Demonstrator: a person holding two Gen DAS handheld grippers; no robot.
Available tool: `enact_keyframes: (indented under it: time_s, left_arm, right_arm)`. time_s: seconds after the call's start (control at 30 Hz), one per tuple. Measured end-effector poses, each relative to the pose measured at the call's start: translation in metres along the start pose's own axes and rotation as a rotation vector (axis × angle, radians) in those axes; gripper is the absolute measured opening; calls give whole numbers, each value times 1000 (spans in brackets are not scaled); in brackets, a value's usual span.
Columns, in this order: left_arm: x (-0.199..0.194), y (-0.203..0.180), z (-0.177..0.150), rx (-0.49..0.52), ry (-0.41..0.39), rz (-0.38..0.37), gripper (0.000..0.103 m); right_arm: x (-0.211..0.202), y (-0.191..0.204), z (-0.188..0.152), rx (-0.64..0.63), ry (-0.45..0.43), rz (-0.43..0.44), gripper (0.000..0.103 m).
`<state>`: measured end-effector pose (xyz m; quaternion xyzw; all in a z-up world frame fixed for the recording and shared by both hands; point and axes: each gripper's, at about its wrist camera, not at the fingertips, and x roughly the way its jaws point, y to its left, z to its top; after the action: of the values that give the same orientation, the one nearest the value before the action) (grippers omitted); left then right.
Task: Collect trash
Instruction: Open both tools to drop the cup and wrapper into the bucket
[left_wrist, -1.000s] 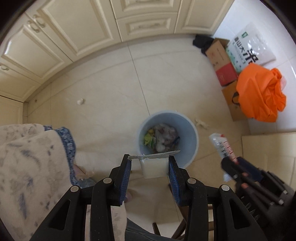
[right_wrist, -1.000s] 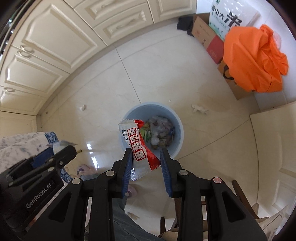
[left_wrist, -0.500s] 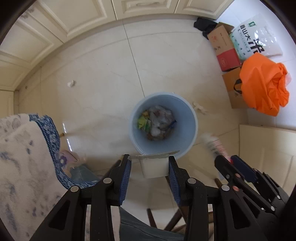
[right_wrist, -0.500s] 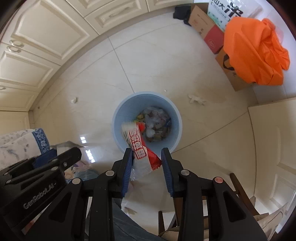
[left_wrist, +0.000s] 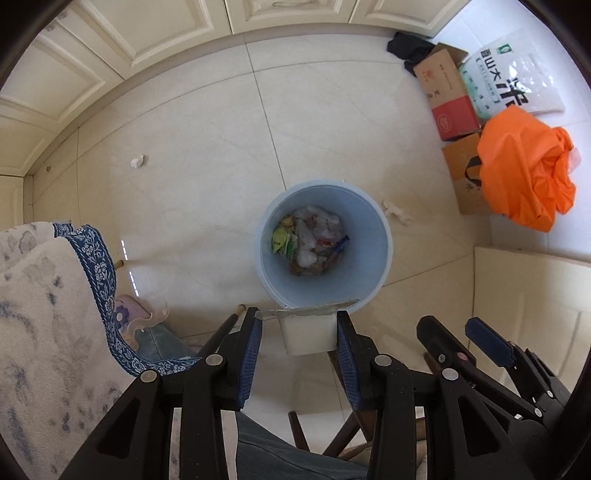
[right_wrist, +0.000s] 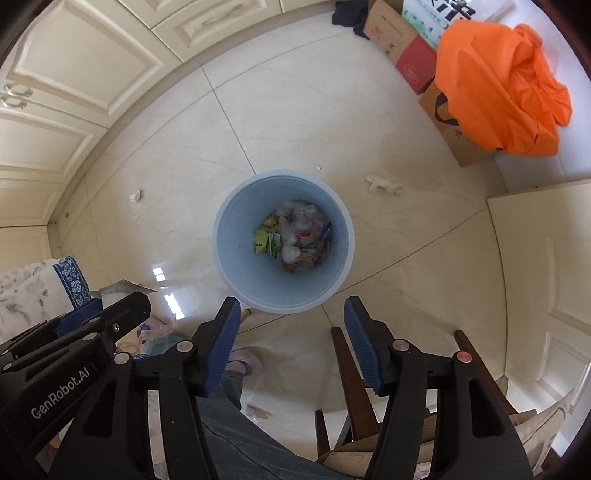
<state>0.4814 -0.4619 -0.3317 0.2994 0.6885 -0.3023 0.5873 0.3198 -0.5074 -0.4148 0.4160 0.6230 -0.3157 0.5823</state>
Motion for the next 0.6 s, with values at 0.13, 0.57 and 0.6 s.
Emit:
enact_keyframes:
  time_s: [0.13, 0.57, 0.6]
  left_arm:
    - [-4, 1, -2, 6, 6, -7, 36]
    - [-7, 6, 2, -3, 22, -28, 51]
    - [-8, 5, 2, 0, 22, -28, 51]
  right_arm:
    - [2, -2, 0, 5, 13, -1, 62]
    - [6, -11, -4, 31, 34, 6, 62]
    - [6, -11, -4, 32, 34, 7, 62]
